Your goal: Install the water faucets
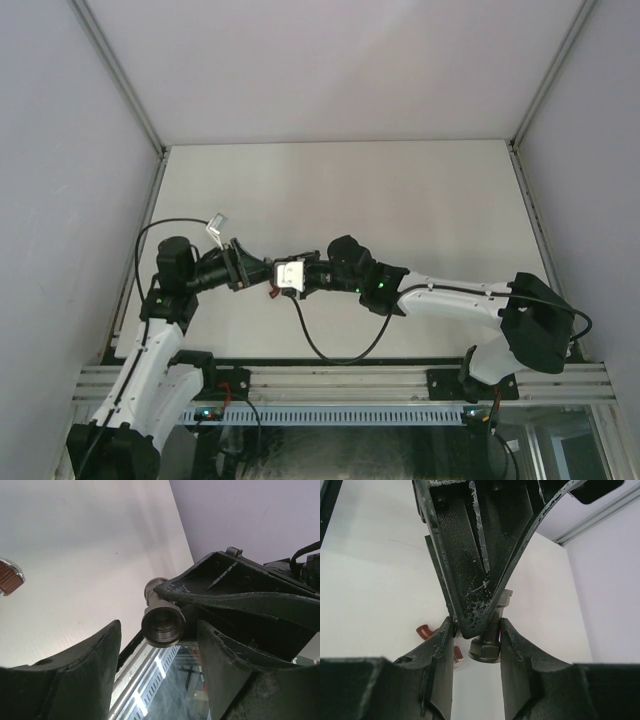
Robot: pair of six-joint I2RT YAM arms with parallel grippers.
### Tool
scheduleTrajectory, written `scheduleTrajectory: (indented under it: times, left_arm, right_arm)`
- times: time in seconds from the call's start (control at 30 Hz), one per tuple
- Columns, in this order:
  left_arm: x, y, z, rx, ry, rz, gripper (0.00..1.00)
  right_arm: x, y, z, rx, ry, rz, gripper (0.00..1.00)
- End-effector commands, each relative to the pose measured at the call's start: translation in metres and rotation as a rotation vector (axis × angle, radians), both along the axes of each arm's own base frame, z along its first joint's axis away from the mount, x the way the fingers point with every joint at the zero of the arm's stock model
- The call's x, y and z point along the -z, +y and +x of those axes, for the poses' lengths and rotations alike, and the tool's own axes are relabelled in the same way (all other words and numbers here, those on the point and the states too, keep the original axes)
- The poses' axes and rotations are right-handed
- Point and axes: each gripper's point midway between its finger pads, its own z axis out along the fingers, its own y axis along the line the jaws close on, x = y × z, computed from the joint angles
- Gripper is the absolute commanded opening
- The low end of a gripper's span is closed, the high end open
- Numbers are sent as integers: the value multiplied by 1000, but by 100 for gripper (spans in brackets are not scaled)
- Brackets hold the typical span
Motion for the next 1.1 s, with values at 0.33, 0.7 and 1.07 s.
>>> scheduleTrajectory:
  times: [0.33,0.7,1.07]
  left_arm:
    - [-28,-8,6,16,-75,-20,56]
    - [-25,-8,7,17,-75,-14,38]
    - [-30,-5,8,-2,-155,13,0]
  right_arm:
    - [-37,10,-17,-64,-89,75,0]
    - [-37,9,-23,-86,-85,70,0]
    - [-57,6,-9,18,-12,160,51]
